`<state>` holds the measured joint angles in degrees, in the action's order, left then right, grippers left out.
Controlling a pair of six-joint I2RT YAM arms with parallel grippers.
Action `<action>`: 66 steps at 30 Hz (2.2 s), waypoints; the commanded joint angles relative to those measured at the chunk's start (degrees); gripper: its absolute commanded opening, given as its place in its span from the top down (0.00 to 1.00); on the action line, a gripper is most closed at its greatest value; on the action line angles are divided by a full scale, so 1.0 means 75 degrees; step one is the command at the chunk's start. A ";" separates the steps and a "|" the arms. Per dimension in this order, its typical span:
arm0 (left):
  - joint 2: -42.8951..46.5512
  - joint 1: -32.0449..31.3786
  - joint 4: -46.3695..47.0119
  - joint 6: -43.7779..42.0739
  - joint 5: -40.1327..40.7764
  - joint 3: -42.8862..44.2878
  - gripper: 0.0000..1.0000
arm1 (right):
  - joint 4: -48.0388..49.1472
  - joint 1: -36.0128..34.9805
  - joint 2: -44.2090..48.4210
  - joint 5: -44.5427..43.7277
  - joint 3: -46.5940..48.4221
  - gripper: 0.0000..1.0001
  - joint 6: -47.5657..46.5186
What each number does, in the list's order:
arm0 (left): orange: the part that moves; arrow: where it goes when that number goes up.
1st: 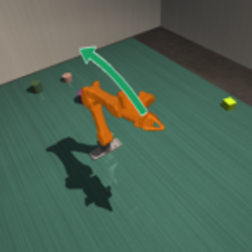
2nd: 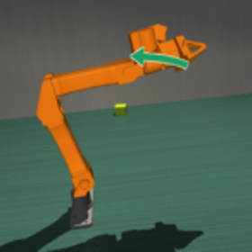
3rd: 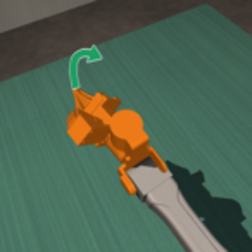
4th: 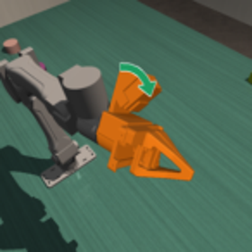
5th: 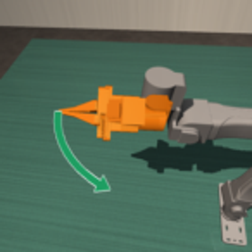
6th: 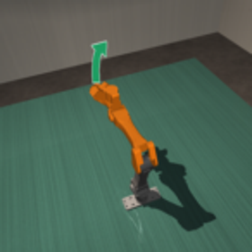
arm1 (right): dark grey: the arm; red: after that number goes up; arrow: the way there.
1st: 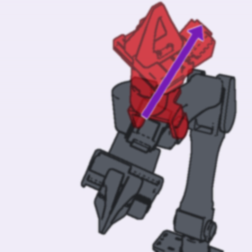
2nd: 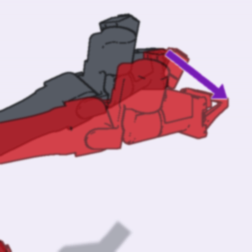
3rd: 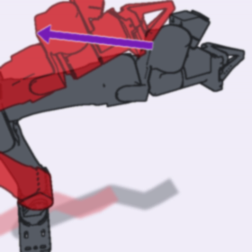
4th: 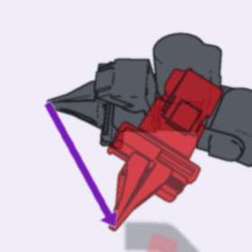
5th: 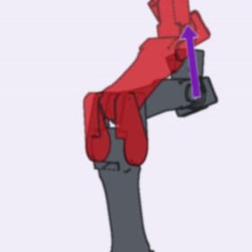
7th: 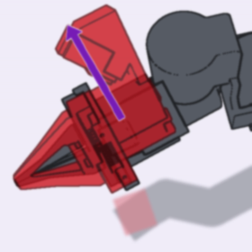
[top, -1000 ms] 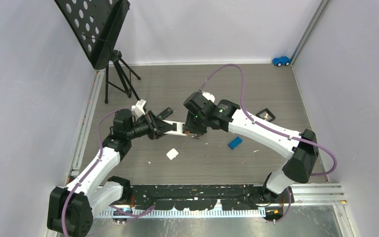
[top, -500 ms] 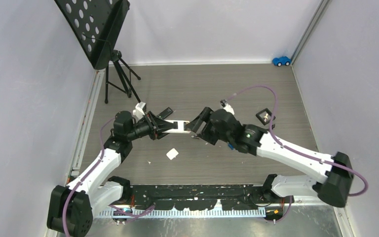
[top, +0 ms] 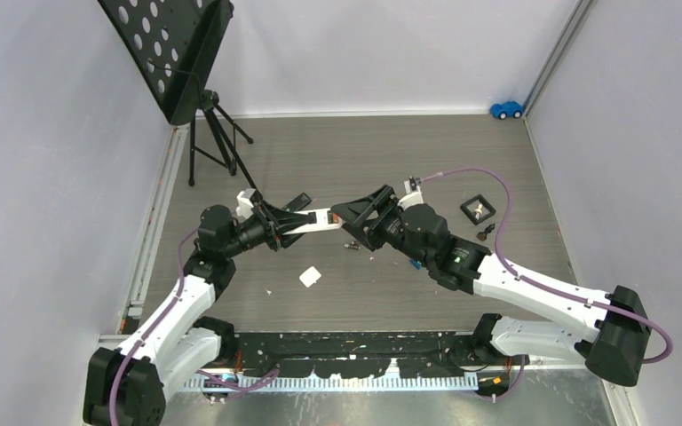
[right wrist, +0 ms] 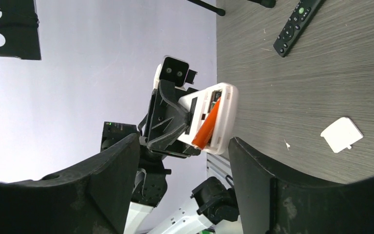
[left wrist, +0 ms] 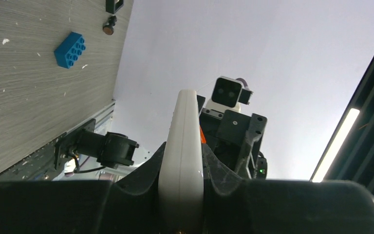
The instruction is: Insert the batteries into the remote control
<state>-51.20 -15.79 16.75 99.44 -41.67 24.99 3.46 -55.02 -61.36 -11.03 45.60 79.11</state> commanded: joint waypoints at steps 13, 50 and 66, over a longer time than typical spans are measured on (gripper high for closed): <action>0.0313 -0.0039 0.0560 0.0603 0.0019 -0.0018 1.00 | 0.1253 -0.0033 -0.0141 0.0037 -0.0310 0.42 0.0430; 0.0470 -0.0039 0.1235 0.0186 -0.0691 0.0551 1.00 | 0.1272 -0.0034 -0.0719 -0.0023 -0.0339 0.67 0.0693; 0.0415 -0.0030 -0.0142 -0.2983 -0.1306 0.1345 1.00 | 0.1781 0.0045 -0.0221 0.0812 -0.0481 0.32 -0.0728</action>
<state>-49.19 -15.73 18.15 90.72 -45.63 29.52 13.80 -55.00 -65.52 -8.08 42.72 81.43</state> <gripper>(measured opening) 0.223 0.588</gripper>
